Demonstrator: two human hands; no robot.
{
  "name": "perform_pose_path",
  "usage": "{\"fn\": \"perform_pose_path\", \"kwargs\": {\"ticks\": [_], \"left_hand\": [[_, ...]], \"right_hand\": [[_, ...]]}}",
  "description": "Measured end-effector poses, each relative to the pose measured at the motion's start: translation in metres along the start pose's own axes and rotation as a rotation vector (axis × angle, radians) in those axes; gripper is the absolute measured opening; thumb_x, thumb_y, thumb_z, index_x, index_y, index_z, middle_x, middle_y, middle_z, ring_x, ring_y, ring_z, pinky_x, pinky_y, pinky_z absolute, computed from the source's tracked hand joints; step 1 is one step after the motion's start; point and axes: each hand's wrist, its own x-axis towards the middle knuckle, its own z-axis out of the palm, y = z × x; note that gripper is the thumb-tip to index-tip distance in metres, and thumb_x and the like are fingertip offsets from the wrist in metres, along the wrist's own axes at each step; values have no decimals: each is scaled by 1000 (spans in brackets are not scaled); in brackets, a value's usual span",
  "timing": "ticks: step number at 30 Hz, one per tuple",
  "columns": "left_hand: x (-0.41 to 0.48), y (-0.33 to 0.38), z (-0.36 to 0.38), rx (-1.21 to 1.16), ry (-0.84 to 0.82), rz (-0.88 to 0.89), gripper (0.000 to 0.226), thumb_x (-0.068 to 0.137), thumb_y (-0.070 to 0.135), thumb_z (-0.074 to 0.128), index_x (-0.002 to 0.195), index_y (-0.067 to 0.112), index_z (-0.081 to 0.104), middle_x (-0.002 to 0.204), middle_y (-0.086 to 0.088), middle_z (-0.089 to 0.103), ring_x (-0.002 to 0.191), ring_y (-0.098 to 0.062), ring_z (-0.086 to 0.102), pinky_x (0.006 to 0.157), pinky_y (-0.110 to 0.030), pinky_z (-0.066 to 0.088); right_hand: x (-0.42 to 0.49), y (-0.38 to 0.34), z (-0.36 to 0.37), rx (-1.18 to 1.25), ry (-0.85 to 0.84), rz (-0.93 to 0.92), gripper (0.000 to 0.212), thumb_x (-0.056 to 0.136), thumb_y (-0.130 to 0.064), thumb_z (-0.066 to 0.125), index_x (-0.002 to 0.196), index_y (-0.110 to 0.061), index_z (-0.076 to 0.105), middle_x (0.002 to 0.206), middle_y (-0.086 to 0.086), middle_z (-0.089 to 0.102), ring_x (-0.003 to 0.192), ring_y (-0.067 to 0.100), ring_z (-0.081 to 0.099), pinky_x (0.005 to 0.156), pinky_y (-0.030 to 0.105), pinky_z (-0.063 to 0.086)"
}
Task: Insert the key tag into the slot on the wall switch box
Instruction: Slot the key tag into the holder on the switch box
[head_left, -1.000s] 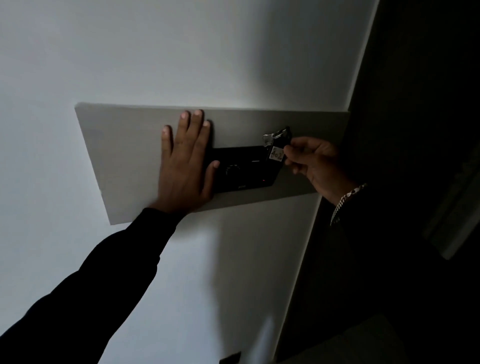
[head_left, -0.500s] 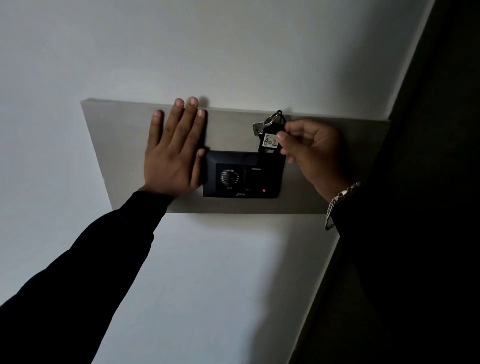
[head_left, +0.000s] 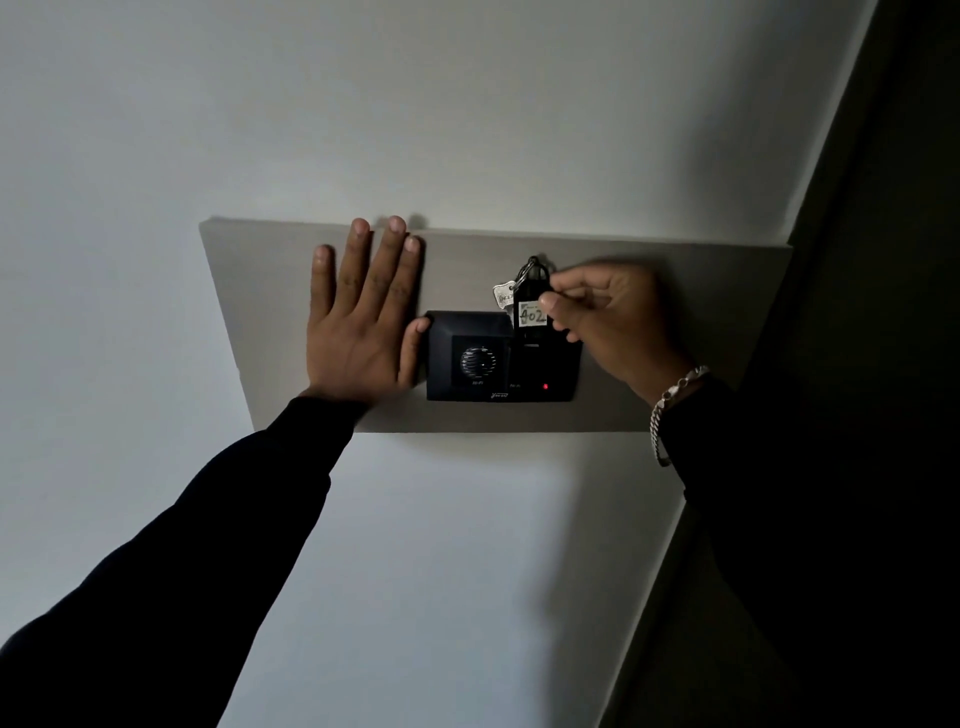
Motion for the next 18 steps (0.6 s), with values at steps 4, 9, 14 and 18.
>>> {"fn": "perform_pose_path", "kwargs": {"ticks": [4, 9, 14, 18], "left_hand": [[-1, 1, 0, 1, 2, -2, 67, 99, 43, 24, 159, 13, 18, 167, -6, 17, 158, -27, 4, 128, -49, 3], [0, 1, -1, -13, -2, -8, 67, 99, 43, 26, 159, 13, 18, 167, -5, 17, 158, -27, 5, 128, -50, 4], [-1, 1, -2, -20, 0, -6, 67, 99, 43, 27, 159, 13, 20, 167, -6, 18, 157, -28, 7, 127, -52, 8], [-1, 1, -1, -14, 6, -4, 67, 99, 43, 28, 158, 14, 21, 167, -5, 18, 157, -29, 8, 127, -51, 8]], "right_hand": [[-6, 0, -3, -102, -7, 22, 24, 76, -8, 76, 99, -3, 70, 78, 14, 71, 54, 4, 62, 53, 16, 50], [-4, -29, -13, -233, -70, -134, 43, 68, -7, 81, 109, -9, 67, 88, 11, 67, 67, 13, 56, 69, 24, 51], [4, -54, -11, -629, -236, -498, 37, 69, -7, 71, 106, -10, 71, 104, 7, 68, 85, 18, 61, 78, 18, 47], [10, -53, -5, -716, -239, -558, 13, 80, -17, 70, 88, -8, 76, 93, 10, 69, 86, 26, 62, 81, 39, 49]]}}
